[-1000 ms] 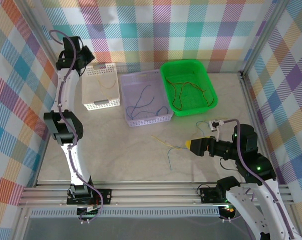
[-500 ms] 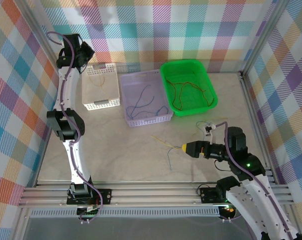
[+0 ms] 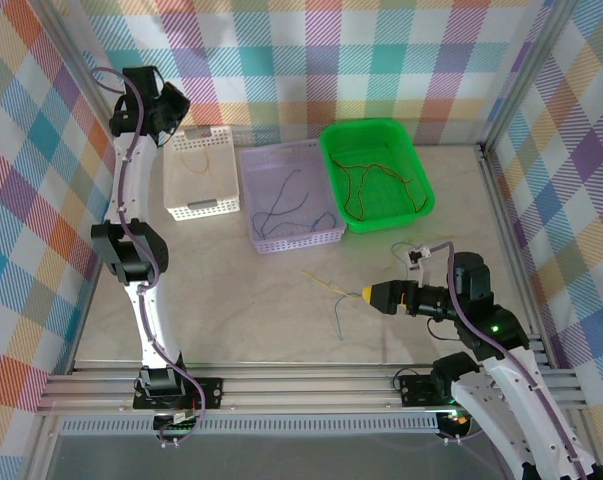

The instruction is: Untangle the cables

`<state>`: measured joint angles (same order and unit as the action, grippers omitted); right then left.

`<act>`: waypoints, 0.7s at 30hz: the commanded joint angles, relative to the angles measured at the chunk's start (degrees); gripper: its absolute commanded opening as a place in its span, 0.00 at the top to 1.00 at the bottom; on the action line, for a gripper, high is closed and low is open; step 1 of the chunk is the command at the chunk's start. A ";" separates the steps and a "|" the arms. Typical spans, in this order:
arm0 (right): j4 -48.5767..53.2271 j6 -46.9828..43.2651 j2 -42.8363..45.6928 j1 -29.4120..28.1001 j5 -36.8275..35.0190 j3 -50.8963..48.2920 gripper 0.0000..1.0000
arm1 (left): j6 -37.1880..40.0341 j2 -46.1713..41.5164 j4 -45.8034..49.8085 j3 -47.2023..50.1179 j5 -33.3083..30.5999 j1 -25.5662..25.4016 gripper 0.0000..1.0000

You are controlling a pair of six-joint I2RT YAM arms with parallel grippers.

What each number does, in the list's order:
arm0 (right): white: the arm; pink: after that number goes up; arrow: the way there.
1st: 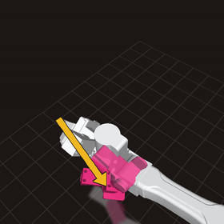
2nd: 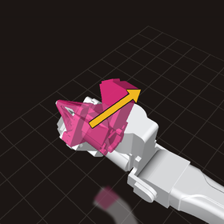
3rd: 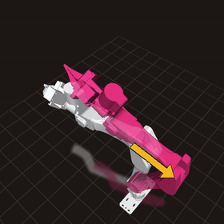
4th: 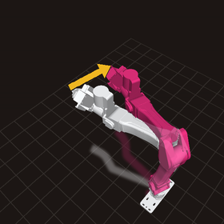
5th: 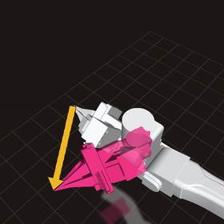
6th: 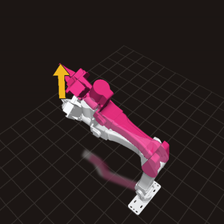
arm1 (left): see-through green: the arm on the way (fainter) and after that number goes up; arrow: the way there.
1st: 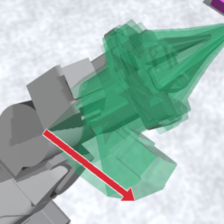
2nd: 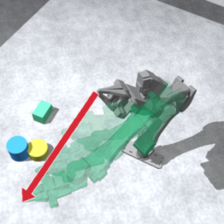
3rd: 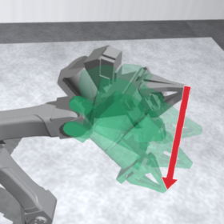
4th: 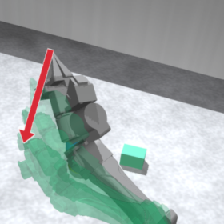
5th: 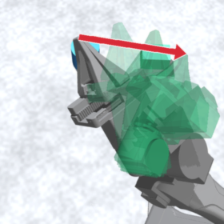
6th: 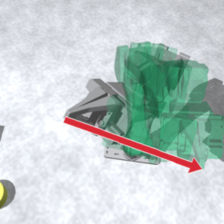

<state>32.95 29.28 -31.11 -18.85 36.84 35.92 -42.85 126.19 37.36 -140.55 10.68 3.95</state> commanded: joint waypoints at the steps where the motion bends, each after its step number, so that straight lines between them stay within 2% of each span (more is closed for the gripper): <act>1: -1.90 -0.19 -0.68 -0.40 0.29 0.45 0.00 | -1.50 -5.75 1.91 -1.83 1.63 0.45 1.00; 5: -2.18 -0.27 -1.91 -0.44 0.43 0.82 0.01 | -1.34 -6.44 2.29 -1.83 0.88 0.84 1.00; 14: -2.31 -0.30 -2.66 -0.65 0.47 0.91 0.01 | -7.24 -4.49 0.70 -1.96 3.57 2.49 1.00; 21: -2.19 -0.60 -3.04 -0.84 0.43 0.92 0.01 | -5.93 -1.48 0.86 -2.03 -0.40 2.82 1.00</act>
<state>32.14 29.30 -34.06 -19.20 36.84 35.94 -48.64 122.28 38.83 -141.27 11.70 5.96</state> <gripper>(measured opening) 0.994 0.047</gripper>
